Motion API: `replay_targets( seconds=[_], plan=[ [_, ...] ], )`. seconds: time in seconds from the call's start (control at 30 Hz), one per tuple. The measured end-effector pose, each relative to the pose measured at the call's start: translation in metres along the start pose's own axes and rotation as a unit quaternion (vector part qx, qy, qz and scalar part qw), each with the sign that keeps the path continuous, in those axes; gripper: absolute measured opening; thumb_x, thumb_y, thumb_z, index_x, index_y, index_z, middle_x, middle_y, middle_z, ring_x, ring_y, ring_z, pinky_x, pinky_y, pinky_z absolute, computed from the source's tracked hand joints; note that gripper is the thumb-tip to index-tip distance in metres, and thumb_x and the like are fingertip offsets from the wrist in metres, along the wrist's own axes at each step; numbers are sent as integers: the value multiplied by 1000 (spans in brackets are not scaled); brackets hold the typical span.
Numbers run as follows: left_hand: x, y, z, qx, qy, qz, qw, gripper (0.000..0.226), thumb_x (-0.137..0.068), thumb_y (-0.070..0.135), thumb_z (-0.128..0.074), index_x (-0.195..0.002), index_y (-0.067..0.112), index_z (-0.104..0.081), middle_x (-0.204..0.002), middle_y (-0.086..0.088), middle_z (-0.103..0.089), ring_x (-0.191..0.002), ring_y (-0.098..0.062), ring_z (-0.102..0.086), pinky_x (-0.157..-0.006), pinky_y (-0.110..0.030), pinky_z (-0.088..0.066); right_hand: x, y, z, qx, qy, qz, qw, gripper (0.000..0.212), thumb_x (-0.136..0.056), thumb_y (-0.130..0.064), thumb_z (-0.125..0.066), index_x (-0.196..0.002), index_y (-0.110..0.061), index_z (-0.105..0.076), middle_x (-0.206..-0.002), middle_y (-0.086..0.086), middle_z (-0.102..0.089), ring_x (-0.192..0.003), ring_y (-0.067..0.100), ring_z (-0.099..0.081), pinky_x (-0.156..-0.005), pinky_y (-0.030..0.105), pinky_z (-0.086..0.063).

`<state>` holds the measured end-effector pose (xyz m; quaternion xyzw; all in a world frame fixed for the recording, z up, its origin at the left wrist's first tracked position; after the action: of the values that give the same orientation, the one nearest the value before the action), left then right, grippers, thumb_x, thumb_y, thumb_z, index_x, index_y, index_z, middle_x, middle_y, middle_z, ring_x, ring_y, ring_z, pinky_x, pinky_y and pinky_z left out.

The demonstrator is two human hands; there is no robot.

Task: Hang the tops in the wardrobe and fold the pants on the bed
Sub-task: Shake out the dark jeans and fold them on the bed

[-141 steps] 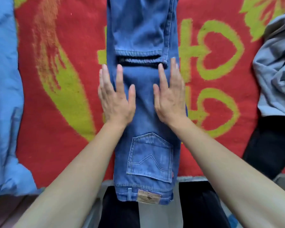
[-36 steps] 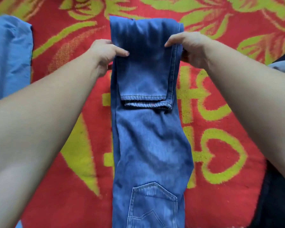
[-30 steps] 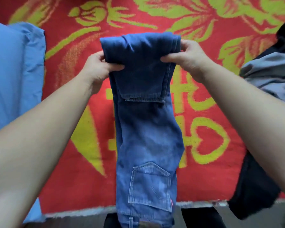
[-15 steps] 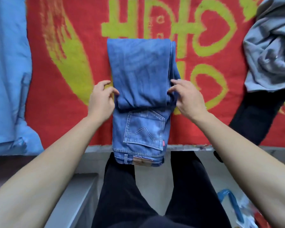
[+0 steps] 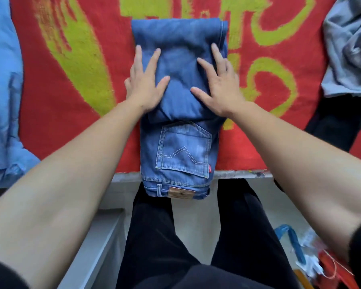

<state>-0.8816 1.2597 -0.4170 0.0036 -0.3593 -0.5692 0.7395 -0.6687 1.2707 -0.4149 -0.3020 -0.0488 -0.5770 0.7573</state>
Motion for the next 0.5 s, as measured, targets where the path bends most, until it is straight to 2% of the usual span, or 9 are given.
replay_targets(
  seconds=[0.03,0.1,0.13,0.2,0.27,0.33,0.43,0.5],
  plan=[
    [3,0,1,80,48,31,995,85,-88,49,-63,-155,32,-12,-161,-12,-4,-147,-26,-17,-115,-46,-22,4,0,8,-64,66,0,996,84,-85,-57,-62,-152,-18,-31,-161,16,-12,-145,36,-26,-114,51,-34],
    [1,-4,4,262,96,161,947,102,-75,51,-78,-153,20,-19,-151,-13,-21,-138,-24,-32,-113,-31,-27,-1,8,22,-205,165,-100,960,96,-72,-55,-78,-146,-13,-33,-147,14,-29,-133,20,-38,-107,40,-44],
    [-3,-5,5,338,89,223,910,105,-69,52,-83,-149,16,-25,-148,-11,-29,-133,-21,-40,-111,-28,-33,-8,11,28,-272,159,-171,934,104,-67,-58,-82,-146,-14,-32,-143,11,-36,-126,14,-41,-104,35,-45],
    [-14,1,12,465,48,263,844,94,-64,38,-90,-137,7,-39,-134,-10,-53,-115,-20,-60,-100,-37,-51,-26,15,35,-431,49,-274,858,103,-60,-58,-88,-141,-14,-43,-134,6,-56,-118,14,-56,-103,34,-47],
    [-21,8,16,519,-3,244,819,73,-68,17,-87,-130,0,-52,-117,-11,-68,-99,-23,-71,-86,-44,-59,-39,17,44,-536,-90,-276,793,71,-67,-43,-89,-126,-12,-63,-116,5,-73,-104,20,-71,-96,39,-55],
    [-21,21,26,533,-79,223,812,54,-76,10,-78,-126,-1,-62,-115,-13,-71,-99,-25,-71,-87,-43,-58,-44,16,61,-560,-165,-252,772,42,-75,-30,-83,-113,-13,-72,-107,5,-76,-98,22,-74,-90,38,-57],
    [-29,43,60,553,-168,151,802,38,-85,12,-66,-122,4,-66,-117,-10,-71,-103,-24,-69,-87,-36,-57,-57,16,93,-606,-184,-199,748,29,-76,-27,-80,-102,-15,-78,-111,7,-75,-102,24,-73,-86,38,-59],
    [-45,59,92,560,-175,87,805,27,-87,12,-62,-113,8,-70,-110,-8,-73,-100,-22,-70,-85,-33,-56,-74,15,122,-629,-160,-157,744,28,-74,-29,-82,-98,-16,-80,-112,8,-75,-104,24,-72,-82,35,-60]
  ],
)
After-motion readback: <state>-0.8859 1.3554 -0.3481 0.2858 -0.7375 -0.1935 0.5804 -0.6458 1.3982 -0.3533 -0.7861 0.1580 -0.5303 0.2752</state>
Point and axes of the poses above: each hand's wrist, its own x-axis away from the middle knuckle, its own z-axis out of the back of the hand, y = z × x, the point moved 3 cm from there along -x, towards the middle knuckle
